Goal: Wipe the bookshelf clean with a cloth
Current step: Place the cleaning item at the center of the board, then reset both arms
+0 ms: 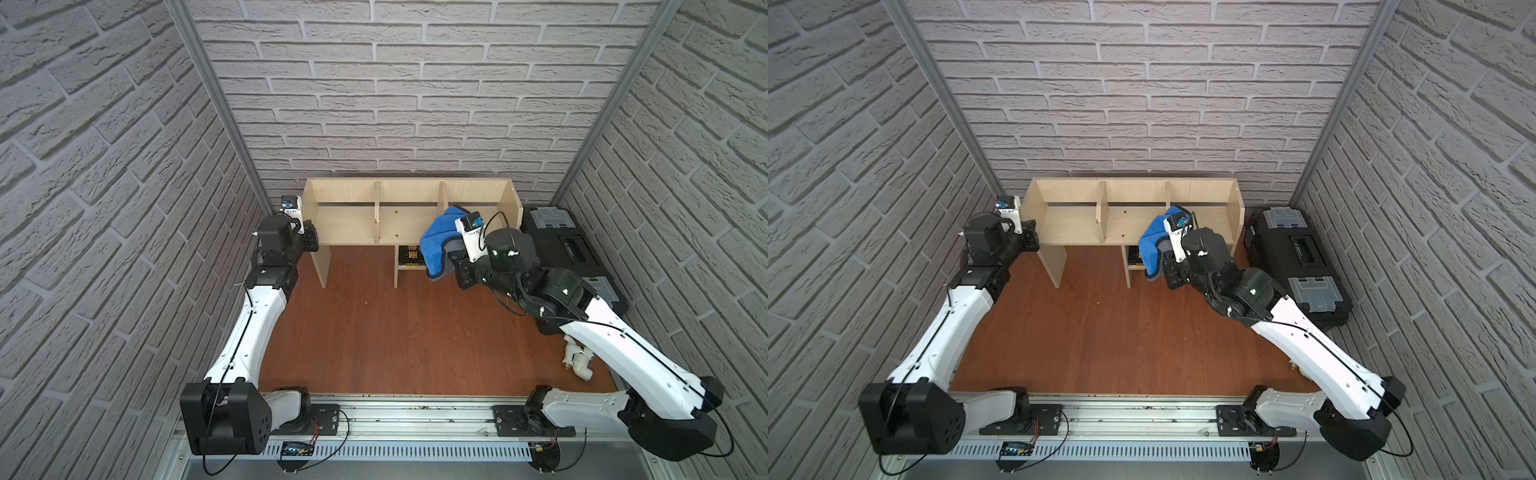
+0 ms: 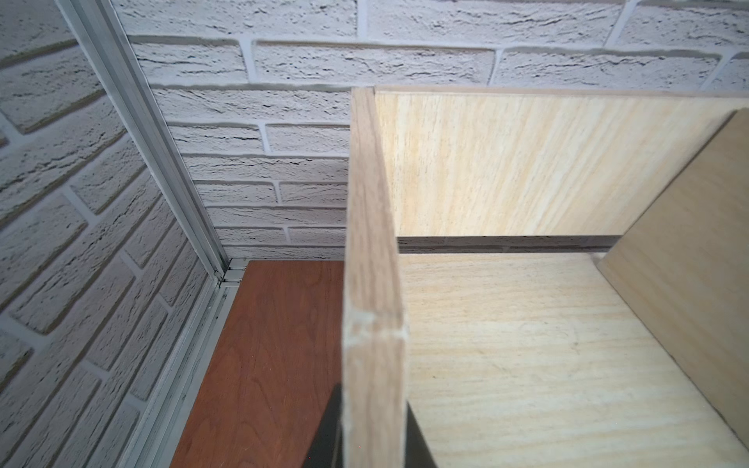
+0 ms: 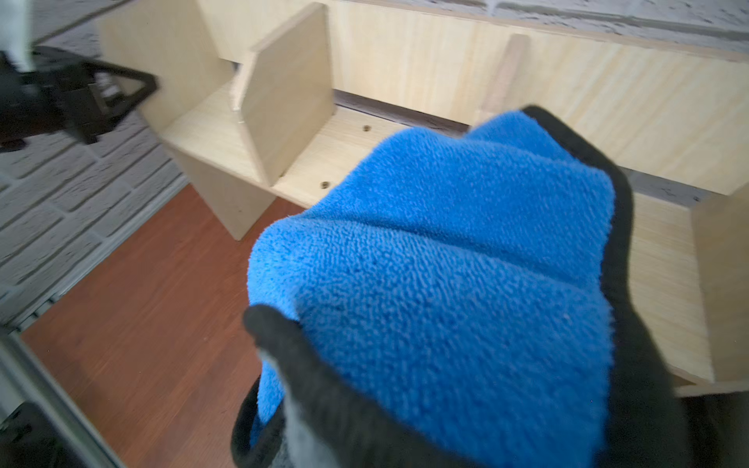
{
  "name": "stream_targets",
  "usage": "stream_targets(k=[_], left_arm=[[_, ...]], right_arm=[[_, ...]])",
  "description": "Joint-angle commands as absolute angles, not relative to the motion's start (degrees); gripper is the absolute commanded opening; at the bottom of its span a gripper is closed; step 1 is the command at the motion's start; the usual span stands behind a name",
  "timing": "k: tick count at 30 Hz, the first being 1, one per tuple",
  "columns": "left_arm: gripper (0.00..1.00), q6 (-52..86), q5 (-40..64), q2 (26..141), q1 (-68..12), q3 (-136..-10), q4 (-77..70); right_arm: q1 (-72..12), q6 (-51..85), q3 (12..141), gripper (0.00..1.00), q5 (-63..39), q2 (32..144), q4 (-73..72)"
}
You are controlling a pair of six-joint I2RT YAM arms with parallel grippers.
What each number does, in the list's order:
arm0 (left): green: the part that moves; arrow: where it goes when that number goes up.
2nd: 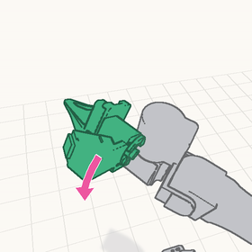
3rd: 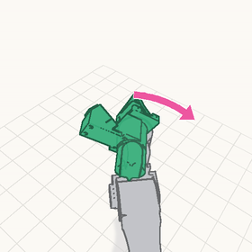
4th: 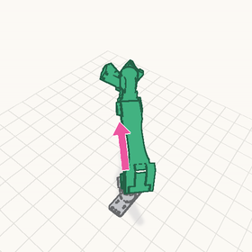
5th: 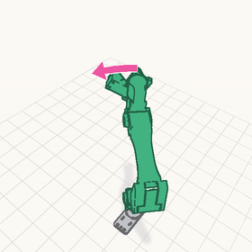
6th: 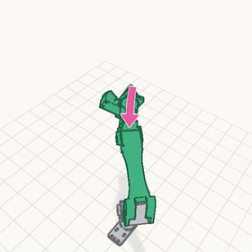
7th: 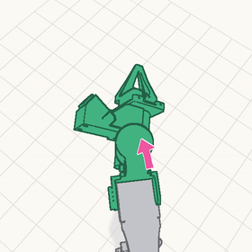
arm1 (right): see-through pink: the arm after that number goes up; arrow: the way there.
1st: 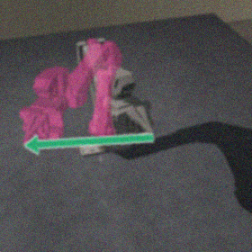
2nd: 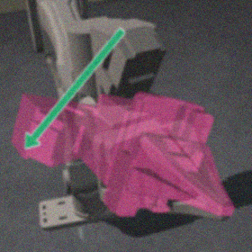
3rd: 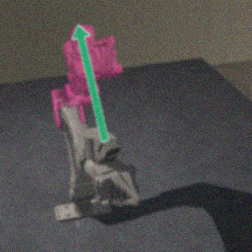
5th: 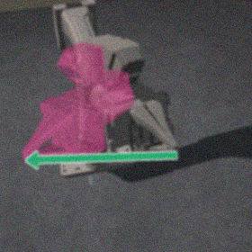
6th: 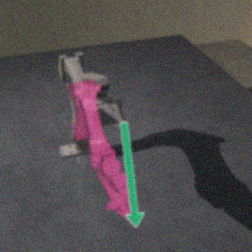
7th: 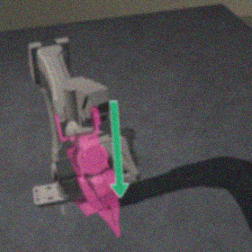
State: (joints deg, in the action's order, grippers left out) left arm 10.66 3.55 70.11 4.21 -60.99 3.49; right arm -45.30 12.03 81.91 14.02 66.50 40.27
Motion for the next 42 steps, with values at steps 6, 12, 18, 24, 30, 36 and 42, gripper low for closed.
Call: stream_targets(k=[6, 12, 18, 24, 30, 36, 42], left_arm=[[0.55, 15.34, 3.50, 63.17, 2.14, -63.50, 8.90], [0.99, 17.48, 1.71, 59.36, 1.75, -66.36, 17.20], [0.99, 19.06, -1.07, 49.51, 1.52, -61.55, 21.66], [0.99, 16.00, -5.20, 43.32, 1.24, -54.52, 23.64], [0.98, 13.85, -17.85, 48.09, 1.32, -47.01, 12.11], [0.99, 2.71, -22.24, 63.36, 4.09, -38.69, -8.97], [0.99, 3.48, -18.43, 73.63, 5.62, -27.98, -28.38]], right_arm=[[-50.47, 16.24, 64.78, 0.03, 7.37, 57.39, 31.92], [-50.52, 20.88, 54.55, 0.05, 6.78, 63.95, 23.47], [-49.31, 25.12, 51.52, 0.64, 8.43, 76.82, 19.12], [-49.13, 24.06, 53.49, 0.99, 14.94, 76.47, 23.20], [-47.18, 18.68, 53.05, 0.99, 46.98, 62.22, 26.32], [-33.83, 7.86, 52.70, 0.99, 57.26, 63.70, 20.75], [-15.32, 14.71, 38.13, 0.99, 46.88, 65.07, -1.67]])
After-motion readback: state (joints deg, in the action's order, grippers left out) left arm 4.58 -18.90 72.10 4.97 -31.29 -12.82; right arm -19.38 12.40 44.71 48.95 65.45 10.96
